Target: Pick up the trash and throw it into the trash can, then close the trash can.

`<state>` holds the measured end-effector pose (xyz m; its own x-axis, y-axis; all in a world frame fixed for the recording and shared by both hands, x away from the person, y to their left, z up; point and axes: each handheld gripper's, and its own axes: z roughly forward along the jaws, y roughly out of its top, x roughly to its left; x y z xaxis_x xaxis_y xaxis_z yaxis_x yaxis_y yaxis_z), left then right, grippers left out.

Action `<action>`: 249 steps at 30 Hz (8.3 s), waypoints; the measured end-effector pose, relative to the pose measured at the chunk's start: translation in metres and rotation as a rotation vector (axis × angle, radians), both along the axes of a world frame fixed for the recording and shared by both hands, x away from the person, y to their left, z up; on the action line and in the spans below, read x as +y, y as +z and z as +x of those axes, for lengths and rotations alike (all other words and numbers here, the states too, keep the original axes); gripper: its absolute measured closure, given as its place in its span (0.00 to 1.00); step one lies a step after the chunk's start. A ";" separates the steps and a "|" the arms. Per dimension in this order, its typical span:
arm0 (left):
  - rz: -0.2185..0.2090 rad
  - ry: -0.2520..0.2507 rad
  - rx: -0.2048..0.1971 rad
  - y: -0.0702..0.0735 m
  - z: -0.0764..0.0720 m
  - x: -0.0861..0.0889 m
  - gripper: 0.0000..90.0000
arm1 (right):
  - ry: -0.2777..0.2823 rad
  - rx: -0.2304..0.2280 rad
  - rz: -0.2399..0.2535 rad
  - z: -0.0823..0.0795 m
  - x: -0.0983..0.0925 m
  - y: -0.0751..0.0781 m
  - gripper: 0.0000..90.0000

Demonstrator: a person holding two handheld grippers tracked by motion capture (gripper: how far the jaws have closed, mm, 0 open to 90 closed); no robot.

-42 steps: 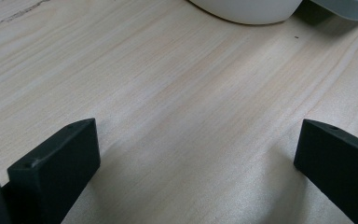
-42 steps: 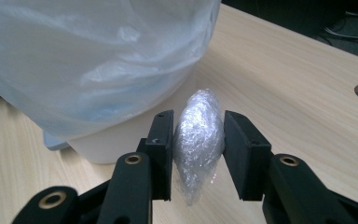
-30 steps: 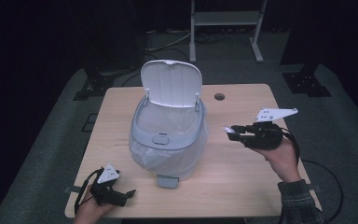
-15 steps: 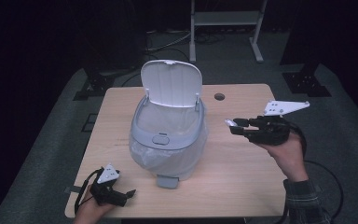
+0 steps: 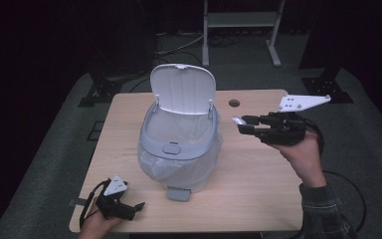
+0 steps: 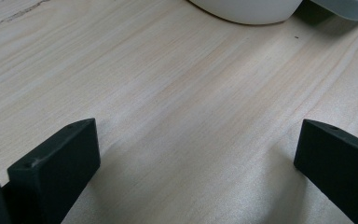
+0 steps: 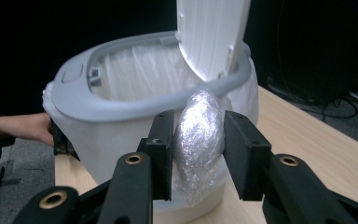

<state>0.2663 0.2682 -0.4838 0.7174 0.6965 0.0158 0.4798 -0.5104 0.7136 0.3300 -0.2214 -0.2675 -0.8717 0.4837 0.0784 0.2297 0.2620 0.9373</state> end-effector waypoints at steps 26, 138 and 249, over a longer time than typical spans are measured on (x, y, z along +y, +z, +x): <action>0.000 0.000 0.000 0.000 0.000 0.000 0.00 | 0.111 -0.062 0.013 0.014 0.065 0.045 0.71; -0.001 -0.006 0.001 0.000 0.003 0.000 0.00 | -0.026 -0.085 0.002 0.076 0.079 0.048 1.00; -0.001 -0.006 0.001 0.000 0.002 0.000 0.00 | -0.128 -0.032 -0.090 -0.010 0.024 -0.016 0.13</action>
